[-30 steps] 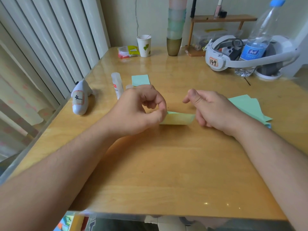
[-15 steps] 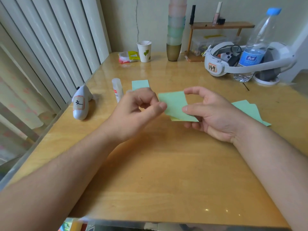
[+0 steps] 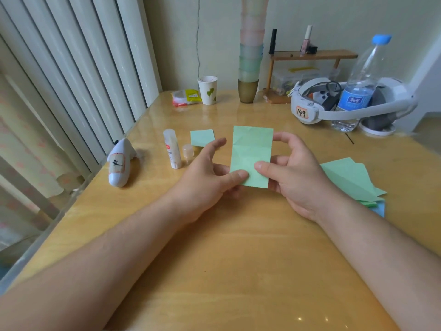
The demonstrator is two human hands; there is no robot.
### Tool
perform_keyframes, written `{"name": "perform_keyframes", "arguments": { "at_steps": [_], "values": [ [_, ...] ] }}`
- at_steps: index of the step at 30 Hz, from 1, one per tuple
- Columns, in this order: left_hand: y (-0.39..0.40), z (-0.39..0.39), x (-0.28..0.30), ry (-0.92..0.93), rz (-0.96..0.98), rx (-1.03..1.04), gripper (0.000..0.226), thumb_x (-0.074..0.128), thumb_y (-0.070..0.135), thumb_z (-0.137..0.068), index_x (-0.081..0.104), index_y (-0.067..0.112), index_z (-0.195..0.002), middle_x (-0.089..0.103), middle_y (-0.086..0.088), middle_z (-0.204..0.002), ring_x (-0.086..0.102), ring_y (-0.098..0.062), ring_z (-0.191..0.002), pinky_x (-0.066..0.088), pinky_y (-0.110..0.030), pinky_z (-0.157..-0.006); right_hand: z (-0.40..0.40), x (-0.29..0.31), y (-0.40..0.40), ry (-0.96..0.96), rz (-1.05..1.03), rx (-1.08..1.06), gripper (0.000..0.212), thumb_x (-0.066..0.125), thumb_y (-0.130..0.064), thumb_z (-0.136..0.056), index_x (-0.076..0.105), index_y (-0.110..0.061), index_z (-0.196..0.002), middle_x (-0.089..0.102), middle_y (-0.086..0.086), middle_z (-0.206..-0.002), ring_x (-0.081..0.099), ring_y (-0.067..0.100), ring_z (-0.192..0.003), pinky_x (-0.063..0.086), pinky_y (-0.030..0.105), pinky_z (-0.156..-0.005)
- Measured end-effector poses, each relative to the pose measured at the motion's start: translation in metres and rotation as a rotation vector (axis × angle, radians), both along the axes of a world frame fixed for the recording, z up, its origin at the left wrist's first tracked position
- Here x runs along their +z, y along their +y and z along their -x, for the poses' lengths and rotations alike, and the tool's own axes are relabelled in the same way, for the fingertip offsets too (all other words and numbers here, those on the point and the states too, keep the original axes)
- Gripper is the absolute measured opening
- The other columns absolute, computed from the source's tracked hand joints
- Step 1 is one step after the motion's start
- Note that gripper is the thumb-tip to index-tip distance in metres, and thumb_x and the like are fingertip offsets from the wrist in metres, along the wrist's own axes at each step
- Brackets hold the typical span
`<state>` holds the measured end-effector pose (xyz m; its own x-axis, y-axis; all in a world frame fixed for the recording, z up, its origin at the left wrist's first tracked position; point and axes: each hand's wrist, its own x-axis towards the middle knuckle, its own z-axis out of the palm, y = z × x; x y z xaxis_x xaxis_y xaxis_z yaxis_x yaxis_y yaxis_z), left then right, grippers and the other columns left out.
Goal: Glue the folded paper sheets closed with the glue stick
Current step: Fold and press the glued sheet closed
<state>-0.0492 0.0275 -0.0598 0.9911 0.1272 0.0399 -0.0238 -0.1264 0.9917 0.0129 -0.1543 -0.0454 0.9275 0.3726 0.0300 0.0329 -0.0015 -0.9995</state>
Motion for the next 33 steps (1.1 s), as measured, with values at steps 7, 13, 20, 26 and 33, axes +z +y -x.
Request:
{"name": "perform_keyframes", "arguments": {
  "at_steps": [7,13,20,26,33],
  "values": [
    [-0.003,0.005,0.002,-0.094,-0.049,-0.059,0.095,0.072,0.003,-0.096,0.012,0.035,-0.162,0.076,-0.012,-0.084,0.070,-0.027,-0.077,0.061,-0.042,-0.084,-0.011,-0.006,-0.003,-0.015,-0.025,-0.131,0.043,0.070,-0.006,-0.096,0.045,-0.031,-0.120,0.074,0.013,-0.089,0.077,0.027,-0.081,0.057,0.040,-0.070],
    [-0.001,0.001,-0.001,-0.170,0.022,-0.057,0.061,0.072,-0.008,-0.092,0.036,0.026,-0.127,0.073,-0.017,-0.098,0.067,-0.030,-0.071,0.061,-0.042,-0.075,-0.014,-0.012,-0.001,-0.056,-0.030,-0.150,0.040,0.074,-0.022,-0.084,0.045,-0.034,-0.109,0.077,0.017,-0.098,0.074,0.045,-0.095,0.057,0.064,-0.087],
    [0.000,-0.002,-0.006,-0.222,0.076,-0.110,0.044,0.078,0.001,-0.089,0.051,0.029,-0.110,0.063,-0.006,-0.092,0.061,-0.030,-0.073,0.058,-0.052,-0.076,-0.015,-0.013,-0.001,-0.066,-0.048,-0.136,0.025,0.071,-0.027,-0.081,0.050,-0.038,-0.090,0.075,0.023,-0.102,0.071,0.051,-0.094,0.054,0.064,-0.079],
    [0.001,-0.003,-0.009,-0.232,0.000,-0.178,0.026,0.075,0.013,-0.092,0.055,0.023,-0.106,0.061,-0.006,-0.078,0.059,-0.028,-0.071,0.053,-0.053,-0.077,-0.014,-0.011,-0.001,-0.104,-0.037,-0.153,0.025,0.073,-0.035,-0.078,0.051,-0.042,-0.084,0.072,0.026,-0.103,0.067,0.054,-0.100,0.050,0.054,-0.076],
    [0.004,-0.005,-0.008,-0.246,-0.086,-0.152,0.013,0.073,0.011,-0.095,0.066,0.023,-0.095,0.062,-0.002,-0.075,0.062,-0.026,-0.070,0.053,-0.044,-0.075,-0.013,-0.012,0.001,-0.099,-0.039,-0.148,0.023,0.074,-0.035,-0.078,0.053,-0.040,-0.083,0.066,0.034,-0.100,0.059,0.031,-0.079,0.044,0.048,-0.072]
  ]
}}
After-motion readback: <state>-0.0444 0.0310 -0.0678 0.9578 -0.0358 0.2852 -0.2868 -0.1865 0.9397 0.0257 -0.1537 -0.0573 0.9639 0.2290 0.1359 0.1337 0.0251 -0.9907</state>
